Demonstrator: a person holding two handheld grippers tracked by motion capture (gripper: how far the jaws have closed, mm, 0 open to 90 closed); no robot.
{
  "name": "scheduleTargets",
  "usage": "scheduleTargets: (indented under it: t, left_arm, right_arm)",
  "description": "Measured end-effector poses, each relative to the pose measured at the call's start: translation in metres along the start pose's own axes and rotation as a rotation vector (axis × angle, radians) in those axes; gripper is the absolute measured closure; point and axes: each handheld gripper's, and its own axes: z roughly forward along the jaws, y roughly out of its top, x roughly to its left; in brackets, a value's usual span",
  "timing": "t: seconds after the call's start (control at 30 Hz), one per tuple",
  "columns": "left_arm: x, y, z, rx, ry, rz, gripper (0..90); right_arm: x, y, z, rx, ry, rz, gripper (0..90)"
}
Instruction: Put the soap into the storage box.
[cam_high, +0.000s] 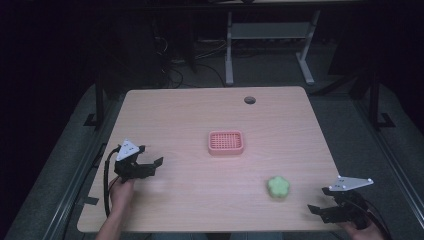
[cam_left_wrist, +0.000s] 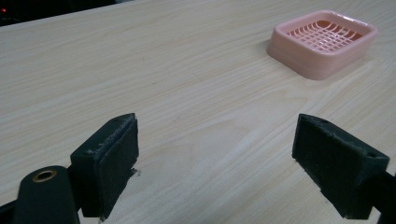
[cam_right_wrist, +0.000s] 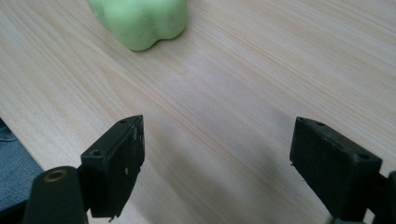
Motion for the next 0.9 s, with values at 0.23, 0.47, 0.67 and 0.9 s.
scheduleTargets:
  t: [0.23, 0.47, 0.67, 0.9]
  left_arm:
    - [0.000, 0.000, -0.002, -0.006, -0.010, 0.000, 14.3]
    - [-0.002, -0.001, -0.002, -0.004, -0.036, 0.019, 14.3]
    - [-0.003, -0.001, -0.001, -0.003, -0.056, 0.020, 14.3]
    - [-0.005, 0.001, -0.001, -0.008, -0.058, 0.032, 14.3]
  right_arm:
    - [0.004, 0.004, 0.001, -0.003, 0.006, -0.008, 17.5]
    - [0.007, 0.008, 0.002, -0.010, 0.016, -0.026, 17.4]
    - [0.013, 0.017, 0.003, 0.018, 0.019, -0.067, 17.4]
    - [0.017, 0.024, 0.004, 0.062, 0.028, -0.073, 17.4]
